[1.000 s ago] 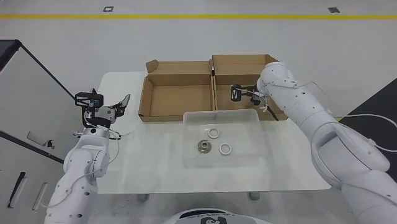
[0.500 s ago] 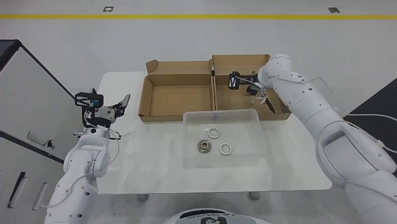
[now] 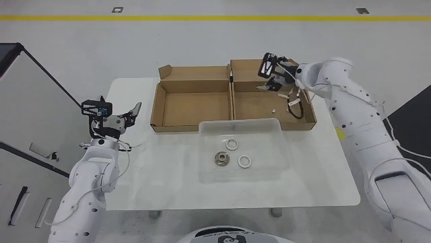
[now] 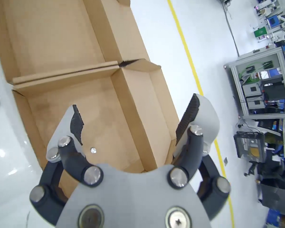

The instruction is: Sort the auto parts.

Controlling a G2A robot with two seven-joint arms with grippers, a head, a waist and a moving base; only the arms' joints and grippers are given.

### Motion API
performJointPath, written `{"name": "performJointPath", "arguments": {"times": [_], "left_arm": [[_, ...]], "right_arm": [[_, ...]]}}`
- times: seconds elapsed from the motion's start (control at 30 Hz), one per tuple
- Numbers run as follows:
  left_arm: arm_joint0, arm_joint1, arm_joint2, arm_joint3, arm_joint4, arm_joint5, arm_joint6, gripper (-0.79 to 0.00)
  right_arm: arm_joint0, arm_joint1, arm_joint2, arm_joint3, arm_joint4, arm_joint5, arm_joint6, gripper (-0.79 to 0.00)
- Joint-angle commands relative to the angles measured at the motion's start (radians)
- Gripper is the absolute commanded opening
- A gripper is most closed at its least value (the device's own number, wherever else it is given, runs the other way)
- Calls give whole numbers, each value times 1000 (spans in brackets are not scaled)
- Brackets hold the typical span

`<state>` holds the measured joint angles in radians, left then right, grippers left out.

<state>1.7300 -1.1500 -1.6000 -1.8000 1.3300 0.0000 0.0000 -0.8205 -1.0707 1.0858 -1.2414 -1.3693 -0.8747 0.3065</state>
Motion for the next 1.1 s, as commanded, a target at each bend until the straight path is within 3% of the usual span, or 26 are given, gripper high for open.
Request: {"name": "performJointPath", "arguments": {"times": [0.0,0.17,0.57,0.9,1.07], "left_arm": [[0,0,0,0,0,0,0,0],[0,0,0,0,0,0,0,0],[0,0,0,0,0,0,0,0],[0,0,0,0,0,0,0,0],[0,0,0,0,0,0,0,0]], "right_arm": [[-57,20,78,-51,81,-49,25,0],[-152,54,211,-112,287,-138,71,0],[-310,153,368,-215,725,-138,169,0],[-378,235,401,-257,886,-138,176,0],[-379,238,400,-259,887,-138,174,0]]}}
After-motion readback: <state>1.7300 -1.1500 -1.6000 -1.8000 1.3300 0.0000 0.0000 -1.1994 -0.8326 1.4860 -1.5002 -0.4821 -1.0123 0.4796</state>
